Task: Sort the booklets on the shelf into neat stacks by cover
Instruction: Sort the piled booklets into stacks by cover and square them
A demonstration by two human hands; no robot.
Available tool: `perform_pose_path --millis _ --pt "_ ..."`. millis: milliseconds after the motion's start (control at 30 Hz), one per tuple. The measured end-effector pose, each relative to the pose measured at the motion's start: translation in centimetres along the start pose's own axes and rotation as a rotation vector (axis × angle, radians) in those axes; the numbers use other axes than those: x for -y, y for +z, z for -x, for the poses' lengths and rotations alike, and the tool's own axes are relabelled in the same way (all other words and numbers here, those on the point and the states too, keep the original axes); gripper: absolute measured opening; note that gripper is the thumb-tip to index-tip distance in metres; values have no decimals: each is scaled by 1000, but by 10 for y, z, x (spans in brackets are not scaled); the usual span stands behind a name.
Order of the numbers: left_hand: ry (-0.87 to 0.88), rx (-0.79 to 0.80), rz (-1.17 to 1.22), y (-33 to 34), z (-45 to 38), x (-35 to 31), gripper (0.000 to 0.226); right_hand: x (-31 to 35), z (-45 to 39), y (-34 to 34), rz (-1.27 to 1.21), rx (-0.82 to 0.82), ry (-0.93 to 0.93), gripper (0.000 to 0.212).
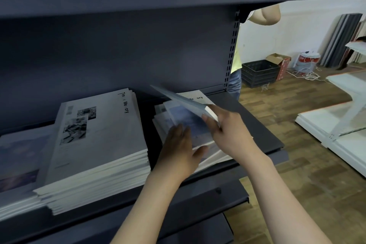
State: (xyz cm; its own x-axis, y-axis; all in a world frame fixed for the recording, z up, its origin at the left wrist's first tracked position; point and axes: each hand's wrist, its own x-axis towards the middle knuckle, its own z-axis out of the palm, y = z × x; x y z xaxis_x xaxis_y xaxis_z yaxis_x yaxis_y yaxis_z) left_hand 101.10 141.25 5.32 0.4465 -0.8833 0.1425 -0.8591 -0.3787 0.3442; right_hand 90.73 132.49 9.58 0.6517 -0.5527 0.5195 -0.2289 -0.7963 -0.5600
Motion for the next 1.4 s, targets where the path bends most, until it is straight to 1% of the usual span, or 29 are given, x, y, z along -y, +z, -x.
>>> perform_pose_path --millis 100,200,300,367,400,433,467,500,567,600,633,667,700,733,767,800,833,867,900,1000,1033,1100,1167,1233,1333,1400 --pt "83 -8 -77 12 -13 -6 75 0 0 1 9 24 5 28" --pt "69 -15 -191 16 -25 -8 66 -4 1 -1 7 52 3 31" --pt "98 30 -407 7 -25 -16 59 -10 2 -3 9 63 -5 34" --pt "114 153 -434 0 -22 -28 51 -12 2 -3 20 81 12 37" --pt "102 158 -425 5 -25 -32 45 -13 2 -4 28 86 18 38" --pt "18 270 -388 6 -27 -37 41 -14 2 -4 39 87 16 40" --pt "-21 311 -350 8 -31 -41 43 -15 2 -4 53 84 10 40" --pt "11 263 -363 10 -35 -47 45 -15 2 -5 65 84 2 40" --pt "-61 233 -334 4 -38 -58 41 -16 2 -7 79 78 -8 40" --pt "-57 227 -342 0 -35 -59 37 -17 2 -9 82 72 -10 41" --pt "-11 165 -373 -9 -33 -60 36 -16 2 -11 81 60 -8 42" --pt "-5 113 -424 -17 -32 -58 37 -16 2 -13 81 41 -4 43" --pt "-13 24 -470 -18 -31 -52 32 -15 2 -13 81 16 -1 43" --pt "-25 -30 -492 -14 -38 -43 20 -14 2 -13 82 -14 1 42" --pt "-9 -122 -504 -7 -44 -32 19 -12 2 -12 85 -46 3 42" --pt "31 -176 -512 -4 -47 -25 31 -10 2 -10 93 -74 3 43" --pt "55 -230 -530 -8 -47 -22 38 -7 2 -7 102 -100 -5 46" --pt "58 -241 -540 -13 -48 -19 40 -4 2 -4 105 -126 -24 50" --pt "63 -244 -519 -23 -47 -17 39 0 2 0 102 -154 -48 55" --pt "115 -367 -462 -53 -33 -8 30 16 -4 13 79 -240 -77 71" --pt "91 -394 -470 -65 -29 -4 28 23 -7 17 70 -279 -82 73" --pt "-20 -404 -518 -88 -14 8 25 40 -12 26 38 -358 -111 74" --pt "-138 -358 -455 -108 3 20 37 63 -18 36 6 -386 -162 72" --pt "-178 -363 -408 -129 22 35 45 88 -23 45 -32 -377 -207 72" --pt "-231 -507 -385 -150 56 67 51 125 -28 60 -90 -364 -245 77" --pt "-275 -617 -321 -160 79 91 52 145 -28 71 -87 -386 -265 79"
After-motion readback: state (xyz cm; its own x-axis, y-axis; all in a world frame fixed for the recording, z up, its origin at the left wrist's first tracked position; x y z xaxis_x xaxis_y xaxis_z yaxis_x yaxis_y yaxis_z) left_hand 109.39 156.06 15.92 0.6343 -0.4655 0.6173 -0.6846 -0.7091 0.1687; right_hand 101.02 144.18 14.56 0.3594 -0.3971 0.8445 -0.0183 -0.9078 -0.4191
